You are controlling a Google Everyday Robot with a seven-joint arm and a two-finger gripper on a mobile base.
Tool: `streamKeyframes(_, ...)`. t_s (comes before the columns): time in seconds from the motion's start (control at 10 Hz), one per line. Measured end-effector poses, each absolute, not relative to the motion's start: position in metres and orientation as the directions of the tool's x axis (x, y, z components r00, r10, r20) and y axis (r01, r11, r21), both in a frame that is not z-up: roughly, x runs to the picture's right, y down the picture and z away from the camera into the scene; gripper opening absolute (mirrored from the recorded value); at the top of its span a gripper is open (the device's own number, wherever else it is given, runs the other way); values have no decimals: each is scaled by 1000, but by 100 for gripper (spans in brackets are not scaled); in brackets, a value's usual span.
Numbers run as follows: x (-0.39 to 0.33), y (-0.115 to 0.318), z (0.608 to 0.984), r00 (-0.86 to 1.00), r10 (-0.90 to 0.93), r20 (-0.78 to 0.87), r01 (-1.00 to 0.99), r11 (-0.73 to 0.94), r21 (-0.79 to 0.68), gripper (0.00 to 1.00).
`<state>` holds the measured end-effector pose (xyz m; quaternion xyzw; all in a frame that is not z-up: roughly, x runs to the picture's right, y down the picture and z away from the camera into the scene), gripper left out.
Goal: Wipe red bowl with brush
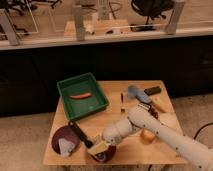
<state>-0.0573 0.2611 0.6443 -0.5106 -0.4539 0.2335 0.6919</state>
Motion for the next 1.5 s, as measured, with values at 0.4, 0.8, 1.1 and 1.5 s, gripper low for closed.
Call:
streamKeyframes(0.4, -39, 235, 665, 479, 782, 399, 87, 410, -908, 0)
streamKeyframes(0.8, -44, 214, 705, 491, 773, 403, 85, 418, -904, 0)
streamKeyframes(1.1, -56, 217, 706, 487, 770, 411, 117, 409, -905, 0)
streamKeyframes(1.5, -63, 241, 680, 476, 777, 413, 163, 383, -909, 0)
